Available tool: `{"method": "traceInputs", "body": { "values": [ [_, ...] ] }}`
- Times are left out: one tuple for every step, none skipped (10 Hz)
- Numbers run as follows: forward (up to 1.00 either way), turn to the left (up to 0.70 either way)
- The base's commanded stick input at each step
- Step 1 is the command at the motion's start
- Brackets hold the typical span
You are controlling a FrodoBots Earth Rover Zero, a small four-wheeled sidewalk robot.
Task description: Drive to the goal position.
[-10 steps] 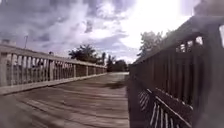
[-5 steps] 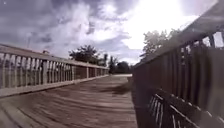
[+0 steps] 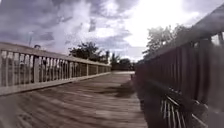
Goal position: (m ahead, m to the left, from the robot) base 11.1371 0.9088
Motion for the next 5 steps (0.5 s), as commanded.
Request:
{"method": "traceInputs", "body": {
  "values": [
    [0.81,0.0],
    [0.81,0.0],
    [0.81,0.0],
    [0.81,0.0],
    [0.81,0.0]
  ]
}}
